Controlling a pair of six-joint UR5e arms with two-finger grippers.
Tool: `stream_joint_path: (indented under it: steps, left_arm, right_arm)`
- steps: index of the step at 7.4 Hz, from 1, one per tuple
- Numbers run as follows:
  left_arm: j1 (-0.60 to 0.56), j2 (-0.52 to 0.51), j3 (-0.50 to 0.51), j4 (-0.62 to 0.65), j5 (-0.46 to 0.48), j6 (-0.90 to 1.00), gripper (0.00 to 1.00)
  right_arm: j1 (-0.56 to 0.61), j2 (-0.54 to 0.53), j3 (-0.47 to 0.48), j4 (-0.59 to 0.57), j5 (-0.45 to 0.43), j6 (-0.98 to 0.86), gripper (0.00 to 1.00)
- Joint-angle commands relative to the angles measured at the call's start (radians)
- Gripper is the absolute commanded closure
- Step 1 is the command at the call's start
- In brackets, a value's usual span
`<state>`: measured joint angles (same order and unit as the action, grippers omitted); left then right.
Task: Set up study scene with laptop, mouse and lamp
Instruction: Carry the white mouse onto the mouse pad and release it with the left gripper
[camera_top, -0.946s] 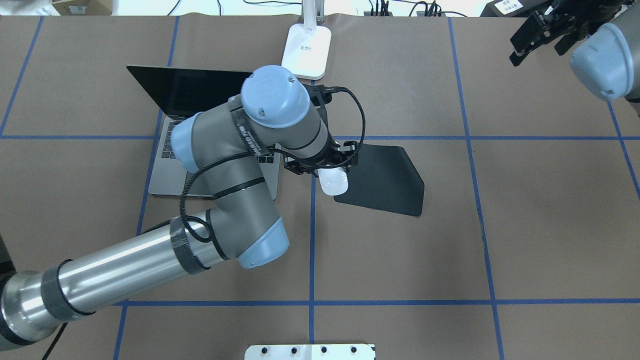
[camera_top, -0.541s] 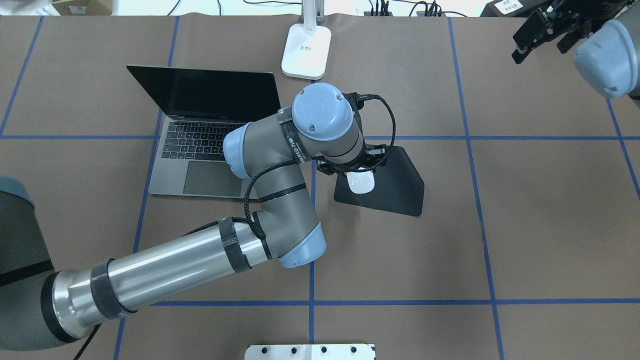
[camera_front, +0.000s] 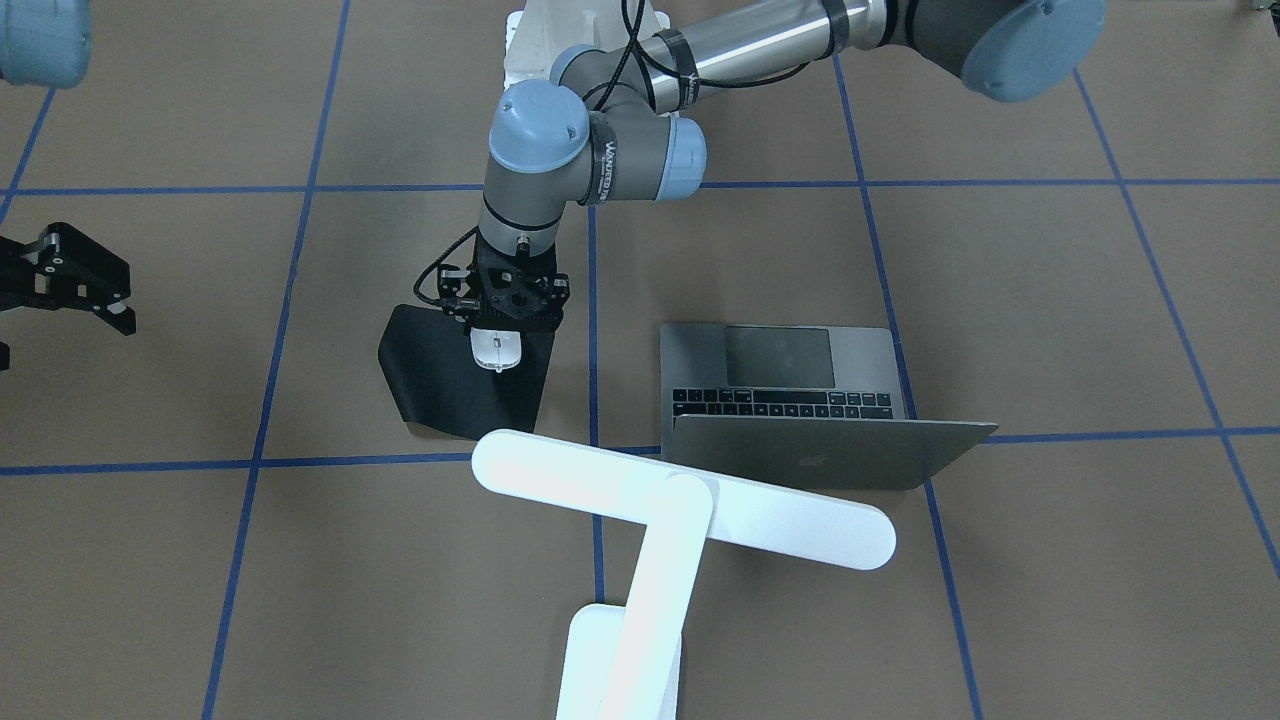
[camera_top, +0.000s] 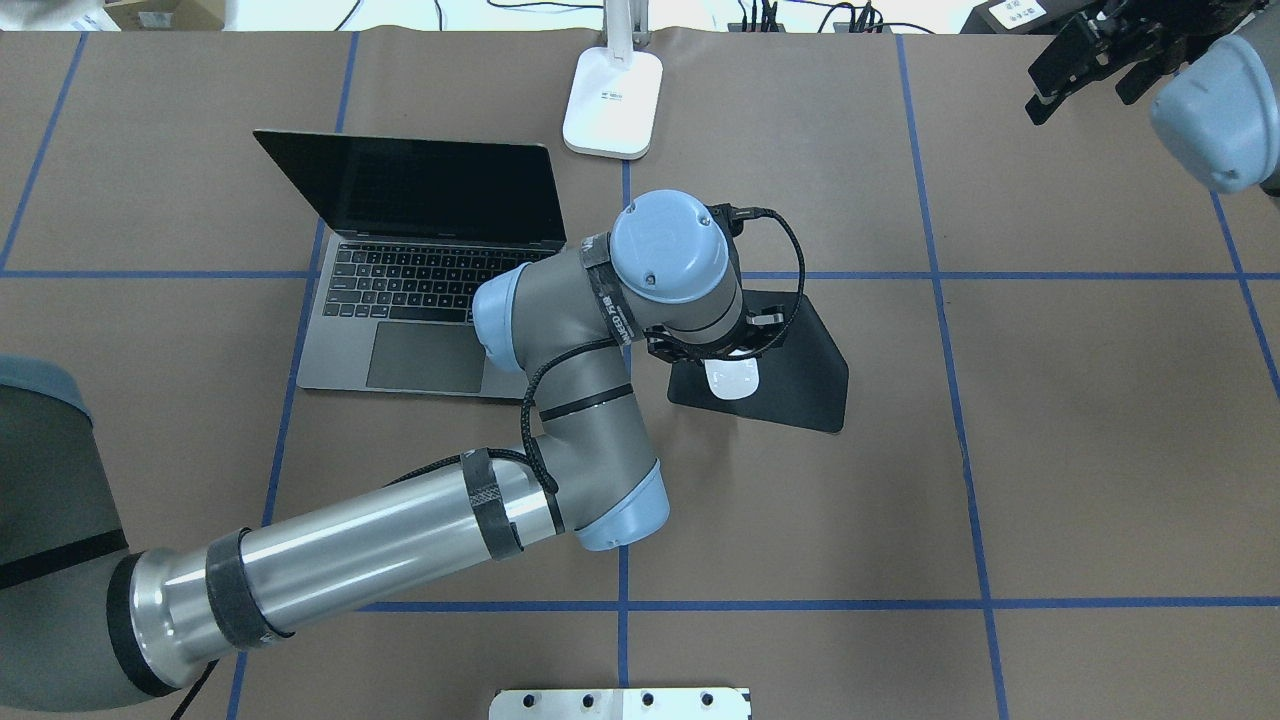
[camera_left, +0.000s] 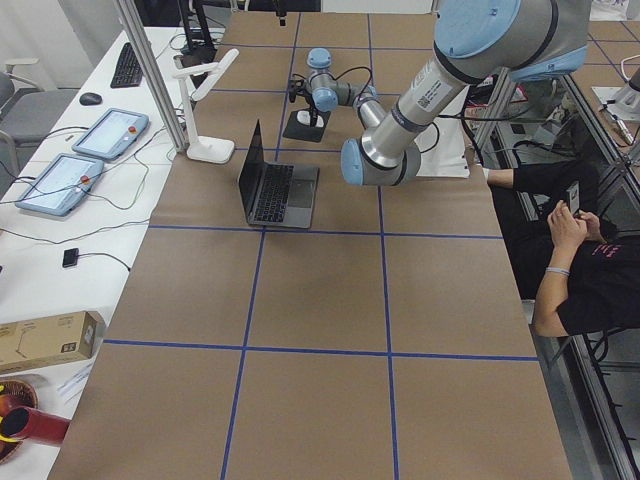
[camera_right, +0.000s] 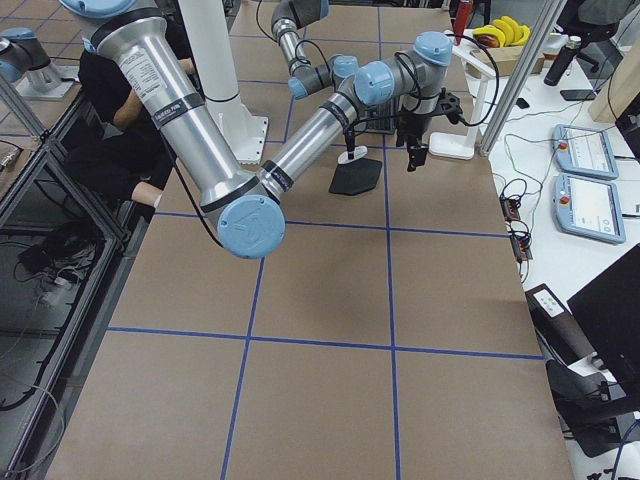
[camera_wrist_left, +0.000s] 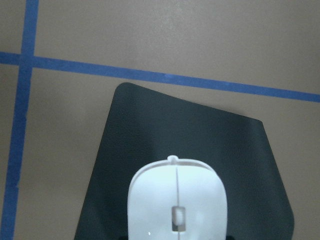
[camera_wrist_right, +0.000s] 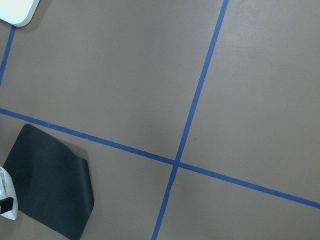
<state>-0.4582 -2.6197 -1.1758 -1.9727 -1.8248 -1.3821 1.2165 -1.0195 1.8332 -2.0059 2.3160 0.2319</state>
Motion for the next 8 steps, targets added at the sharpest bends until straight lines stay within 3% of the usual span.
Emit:
stream_joint_path:
  steps: [1,2,3,5,7,8]
  left_arm:
    - [0.009,0.0,0.007,-0.014,0.019,0.003,0.34]
    - [0.009,0.0,0.004,-0.015,0.019,0.009,0.11]
    - [0.009,0.001,0.004,-0.014,0.019,0.011,0.07]
    - [0.006,0.003,-0.011,-0.008,0.018,0.015,0.05]
    - [-0.019,0.117,-0.196,0.033,-0.026,0.018,0.05]
    - [-0.052,0.201,-0.346,0.152,-0.062,0.05,0.06]
  right_arm:
    - [0.001,0.003,0.001,-0.001,0.003,0.0,0.0]
    - [0.001,0.003,0.003,-0.001,0.003,0.0,0.0]
    - [0.001,0.001,0.003,-0.001,0.003,0.0,0.0]
    - [0.004,0.003,0.009,-0.001,0.0,0.0,0.0]
    - [0.021,-0.039,0.09,-0.002,-0.015,-0.003,0.0]
    - [0.024,-0.062,0.087,-0.001,-0.038,-0.014,0.0]
